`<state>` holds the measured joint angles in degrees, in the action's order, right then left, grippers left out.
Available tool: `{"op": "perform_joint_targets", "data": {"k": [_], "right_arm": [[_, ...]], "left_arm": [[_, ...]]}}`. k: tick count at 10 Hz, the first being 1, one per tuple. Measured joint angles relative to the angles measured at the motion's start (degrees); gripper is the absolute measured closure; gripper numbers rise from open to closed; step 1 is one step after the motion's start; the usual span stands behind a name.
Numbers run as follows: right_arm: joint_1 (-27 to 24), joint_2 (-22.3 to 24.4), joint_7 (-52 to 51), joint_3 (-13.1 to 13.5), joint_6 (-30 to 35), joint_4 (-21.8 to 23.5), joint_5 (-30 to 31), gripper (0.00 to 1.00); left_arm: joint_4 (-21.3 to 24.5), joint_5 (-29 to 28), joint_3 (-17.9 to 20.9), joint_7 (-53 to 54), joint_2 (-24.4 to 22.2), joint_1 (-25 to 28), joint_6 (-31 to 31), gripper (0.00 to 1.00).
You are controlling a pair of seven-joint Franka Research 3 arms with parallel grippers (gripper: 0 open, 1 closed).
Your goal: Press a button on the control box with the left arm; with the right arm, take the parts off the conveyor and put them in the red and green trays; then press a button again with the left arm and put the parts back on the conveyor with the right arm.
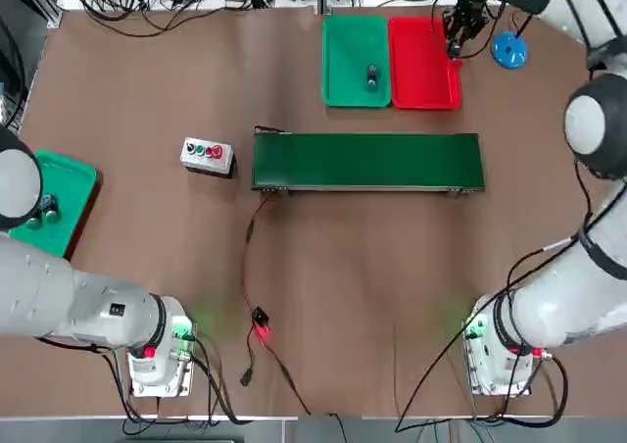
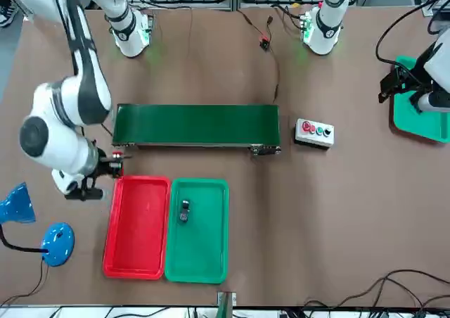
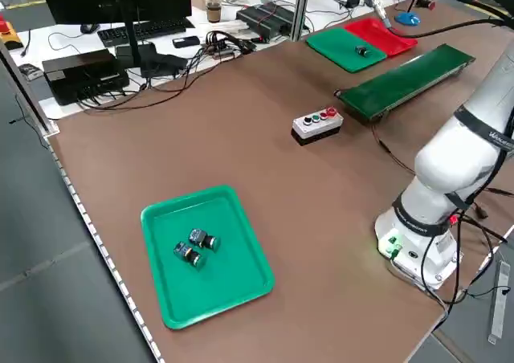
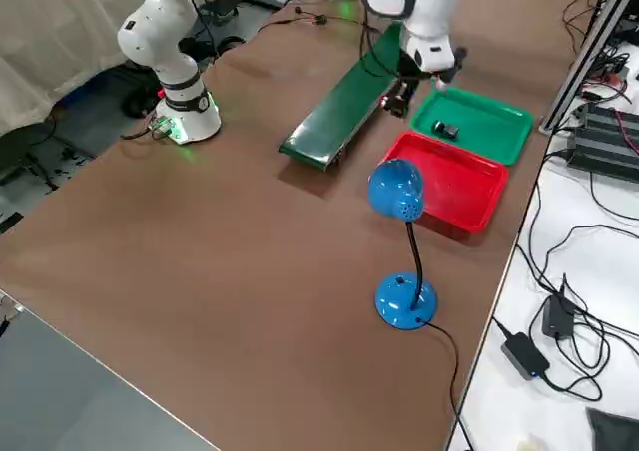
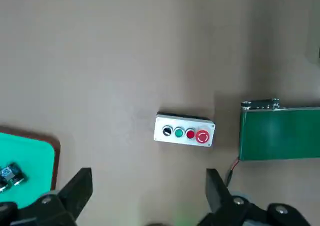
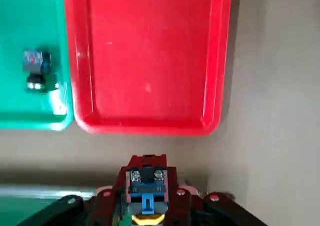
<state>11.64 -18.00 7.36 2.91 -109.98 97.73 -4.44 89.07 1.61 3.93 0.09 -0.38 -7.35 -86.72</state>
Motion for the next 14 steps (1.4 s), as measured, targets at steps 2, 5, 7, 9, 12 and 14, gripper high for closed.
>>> {"op": "perform_joint_targets", "data": {"k": [2, 5, 7, 9, 12, 14], "right_arm": [[0.1, 6.1, 0.0, 0.0, -1.0, 9.2, -0.1, 0.66], [0.3, 12.1, 0.1, -0.1, -12.1, 24.5, -0.1, 0.66], [0.5, 12.9, 0.1, -0.1, -17.9, 31.0, -0.1, 0.66], [1.5, 12.9, 0.1, -0.1, -22.0, 34.8, -0.1, 0.66], [1.7, 12.9, 0.1, -0.1, -26.9, 38.9, -0.1, 0.66], [2.0, 12.9, 0.1, -0.2, -28.8, 40.4, -0.1, 0.66]], "left_arm": [[0.0, 0.0, 0.0, 0.0, 0.0, -0.1, 0.0, 0.0], [0.0, 0.0, 0.0, 0.0, 0.0, -0.1, 0.0, 0.0], [0.0, 0.0, 0.0, 0.0, 0.0, 0.0, 0.0, 0.0], [0.0, 0.0, 0.0, 0.0, 0.0, 0.1, 0.0, 0.0], [0.0, 0.0, 0.0, 0.0, 0.0, 0.0, 0.0, 0.0], [0.0, 0.0, 0.0, 0.0, 0.0, 0.0, 0.0, 0.0]]}}
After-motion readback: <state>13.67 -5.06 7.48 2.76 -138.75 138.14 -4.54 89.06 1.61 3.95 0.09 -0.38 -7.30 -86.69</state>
